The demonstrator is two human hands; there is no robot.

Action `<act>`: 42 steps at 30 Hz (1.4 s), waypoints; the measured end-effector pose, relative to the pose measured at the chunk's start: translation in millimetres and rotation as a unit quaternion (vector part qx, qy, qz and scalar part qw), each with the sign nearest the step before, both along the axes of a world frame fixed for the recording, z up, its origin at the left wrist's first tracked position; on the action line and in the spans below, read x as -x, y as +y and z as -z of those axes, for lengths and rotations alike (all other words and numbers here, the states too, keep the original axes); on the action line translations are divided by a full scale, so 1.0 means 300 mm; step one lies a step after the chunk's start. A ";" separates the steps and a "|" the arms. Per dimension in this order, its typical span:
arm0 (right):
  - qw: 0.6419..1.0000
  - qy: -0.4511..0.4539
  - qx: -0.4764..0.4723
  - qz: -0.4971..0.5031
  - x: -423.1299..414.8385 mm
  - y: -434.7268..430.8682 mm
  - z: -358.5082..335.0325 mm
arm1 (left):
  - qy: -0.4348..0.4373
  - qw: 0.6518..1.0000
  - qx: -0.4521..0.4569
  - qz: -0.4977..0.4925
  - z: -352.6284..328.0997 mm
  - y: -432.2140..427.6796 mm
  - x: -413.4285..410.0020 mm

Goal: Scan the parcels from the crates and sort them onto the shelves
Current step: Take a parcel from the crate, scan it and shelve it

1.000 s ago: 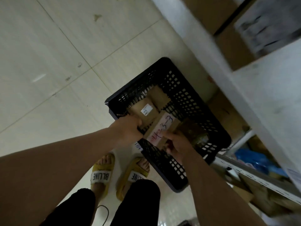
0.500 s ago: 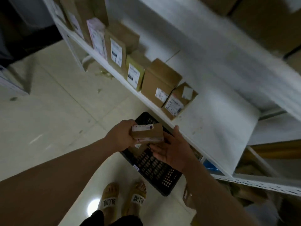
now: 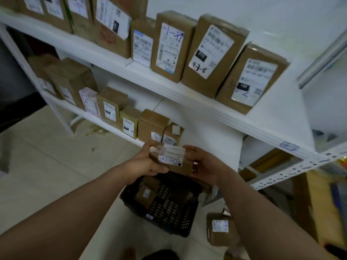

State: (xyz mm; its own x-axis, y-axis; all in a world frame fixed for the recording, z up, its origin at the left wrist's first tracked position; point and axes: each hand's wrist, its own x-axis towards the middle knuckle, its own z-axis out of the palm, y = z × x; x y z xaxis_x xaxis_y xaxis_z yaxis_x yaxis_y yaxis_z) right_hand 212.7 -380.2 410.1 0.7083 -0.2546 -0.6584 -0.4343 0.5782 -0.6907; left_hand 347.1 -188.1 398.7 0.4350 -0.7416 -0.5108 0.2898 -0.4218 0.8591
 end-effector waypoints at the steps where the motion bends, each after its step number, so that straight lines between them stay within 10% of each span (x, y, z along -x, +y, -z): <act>1: 1.000 -0.010 0.015 -0.006 0.024 -0.011 -0.014 | 0.058 0.998 0.022 -0.014 -0.018 -0.005 0.018; 32: 0.980 -0.077 0.141 0.119 1.061 -0.518 -0.193 | 0.113 0.990 0.075 0.034 -0.162 -0.643 0.955; 42: 0.878 0.270 0.341 0.201 1.511 -0.705 0.045 | 0.012 1.000 0.000 0.025 -0.119 -0.815 1.230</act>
